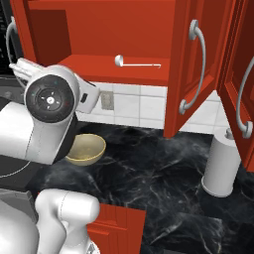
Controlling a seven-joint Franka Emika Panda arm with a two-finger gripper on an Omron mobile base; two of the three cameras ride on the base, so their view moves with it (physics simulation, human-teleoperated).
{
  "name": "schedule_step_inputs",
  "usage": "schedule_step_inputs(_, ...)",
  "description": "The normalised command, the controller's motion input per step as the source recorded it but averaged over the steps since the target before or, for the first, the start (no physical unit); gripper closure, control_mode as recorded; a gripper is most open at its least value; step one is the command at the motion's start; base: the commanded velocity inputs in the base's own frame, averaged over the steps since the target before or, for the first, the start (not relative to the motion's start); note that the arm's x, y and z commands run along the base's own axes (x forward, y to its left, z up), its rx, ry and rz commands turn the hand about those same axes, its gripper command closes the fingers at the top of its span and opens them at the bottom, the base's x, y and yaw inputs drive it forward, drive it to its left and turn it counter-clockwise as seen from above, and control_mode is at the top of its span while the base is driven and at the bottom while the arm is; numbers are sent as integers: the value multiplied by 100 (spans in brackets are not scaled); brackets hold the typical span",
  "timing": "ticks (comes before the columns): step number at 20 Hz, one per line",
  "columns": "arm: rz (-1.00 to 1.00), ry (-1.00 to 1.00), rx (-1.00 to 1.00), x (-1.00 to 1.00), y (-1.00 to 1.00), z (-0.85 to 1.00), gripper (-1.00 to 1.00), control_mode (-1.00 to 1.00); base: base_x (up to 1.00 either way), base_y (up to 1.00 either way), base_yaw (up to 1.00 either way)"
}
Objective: Open the cabinet and move the ladle to the pot. Then close the cabinet.
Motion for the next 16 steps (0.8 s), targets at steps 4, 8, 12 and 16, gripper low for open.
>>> schedule_step_inputs(4, 2, 0, 13, 29, 17, 0, -100, -100, 0, 0, 0)
schedule_step_inputs(8, 3, 0, 11, 38, 29, 0, -100, -100, 0, 0, 0)
schedule_step_inputs(12, 4, 0, 9, 43, 30, 0, -100, -100, 0, 0, 0)
schedule_step_inputs(16, 5, 0, 9, 34, 24, 0, -100, -100, 0, 0, 0)
